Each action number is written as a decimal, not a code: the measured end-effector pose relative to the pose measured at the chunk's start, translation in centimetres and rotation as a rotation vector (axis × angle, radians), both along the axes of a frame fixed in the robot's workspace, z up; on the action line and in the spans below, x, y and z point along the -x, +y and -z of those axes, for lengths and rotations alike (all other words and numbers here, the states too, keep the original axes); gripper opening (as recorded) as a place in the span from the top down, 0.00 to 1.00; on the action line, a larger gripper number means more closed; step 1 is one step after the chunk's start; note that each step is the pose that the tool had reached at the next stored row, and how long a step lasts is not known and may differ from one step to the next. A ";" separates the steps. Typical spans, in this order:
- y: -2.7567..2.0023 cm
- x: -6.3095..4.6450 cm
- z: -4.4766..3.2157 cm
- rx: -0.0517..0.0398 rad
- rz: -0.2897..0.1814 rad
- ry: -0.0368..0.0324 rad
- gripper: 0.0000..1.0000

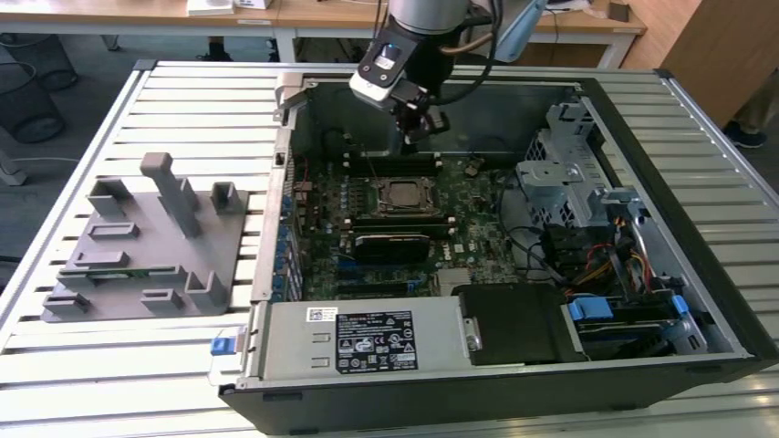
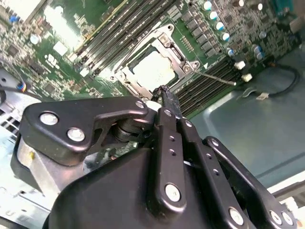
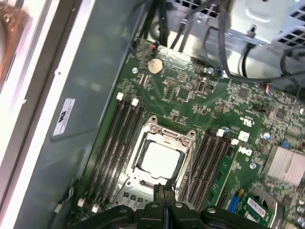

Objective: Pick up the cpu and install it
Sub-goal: 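Install the first cpu locking lever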

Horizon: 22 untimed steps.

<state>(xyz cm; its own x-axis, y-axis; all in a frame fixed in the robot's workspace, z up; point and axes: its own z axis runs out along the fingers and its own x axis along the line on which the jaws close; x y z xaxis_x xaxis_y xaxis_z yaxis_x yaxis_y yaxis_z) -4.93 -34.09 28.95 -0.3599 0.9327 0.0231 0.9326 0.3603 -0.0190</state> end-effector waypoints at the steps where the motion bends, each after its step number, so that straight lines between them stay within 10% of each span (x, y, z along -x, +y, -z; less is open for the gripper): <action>1: 0.00 0.0 0.01 0.0000 -0.018 0.0000 0.89; 22: 0.00 0.0 0.07 -0.0001 -0.315 -0.0004 0.89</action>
<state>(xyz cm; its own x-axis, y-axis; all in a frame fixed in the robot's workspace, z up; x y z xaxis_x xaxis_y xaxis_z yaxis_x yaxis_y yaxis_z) -4.93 -34.10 28.88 -0.6314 0.7752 0.0230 0.7750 0.6317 -0.0186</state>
